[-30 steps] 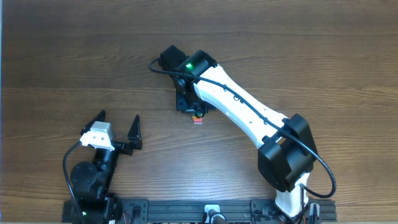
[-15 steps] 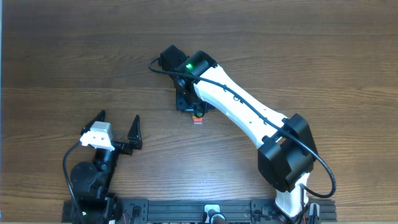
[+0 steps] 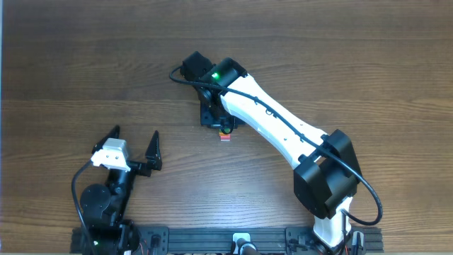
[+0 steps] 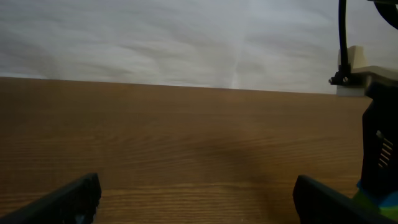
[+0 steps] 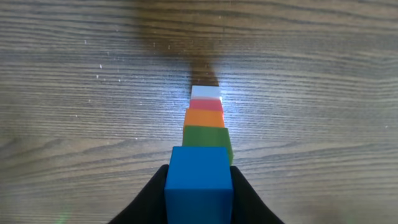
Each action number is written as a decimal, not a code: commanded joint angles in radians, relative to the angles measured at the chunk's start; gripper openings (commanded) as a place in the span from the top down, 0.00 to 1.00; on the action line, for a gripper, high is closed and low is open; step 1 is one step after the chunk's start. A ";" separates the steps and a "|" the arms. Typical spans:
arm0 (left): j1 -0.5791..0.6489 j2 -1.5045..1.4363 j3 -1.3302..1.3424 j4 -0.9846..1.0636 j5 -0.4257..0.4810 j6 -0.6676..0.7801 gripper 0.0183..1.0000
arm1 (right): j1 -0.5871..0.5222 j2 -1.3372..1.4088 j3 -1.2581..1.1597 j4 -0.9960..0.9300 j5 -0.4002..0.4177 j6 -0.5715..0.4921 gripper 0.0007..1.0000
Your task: Stack Cubes
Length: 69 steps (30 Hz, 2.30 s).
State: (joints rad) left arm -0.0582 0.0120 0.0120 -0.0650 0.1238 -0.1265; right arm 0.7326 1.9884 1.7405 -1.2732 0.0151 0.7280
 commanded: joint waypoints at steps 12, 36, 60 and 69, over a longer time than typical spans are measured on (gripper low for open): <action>-0.005 -0.005 -0.006 -0.001 -0.001 0.014 0.00 | -0.006 -0.029 -0.016 0.006 0.016 0.008 0.25; -0.005 -0.005 -0.006 0.000 -0.002 0.014 0.00 | -0.488 -0.029 0.095 0.231 0.264 -0.425 0.01; -0.005 -0.005 -0.006 -0.001 -0.001 0.014 0.00 | -0.711 -0.408 -0.012 0.350 0.271 -0.583 0.01; -0.005 -0.005 -0.006 -0.001 -0.002 0.014 0.00 | -0.778 -0.805 -0.388 0.474 0.182 -0.595 0.01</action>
State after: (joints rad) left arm -0.0582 0.0120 0.0120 -0.0650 0.1234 -0.1265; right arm -0.0139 1.2888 1.4700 -0.8238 0.2558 0.1452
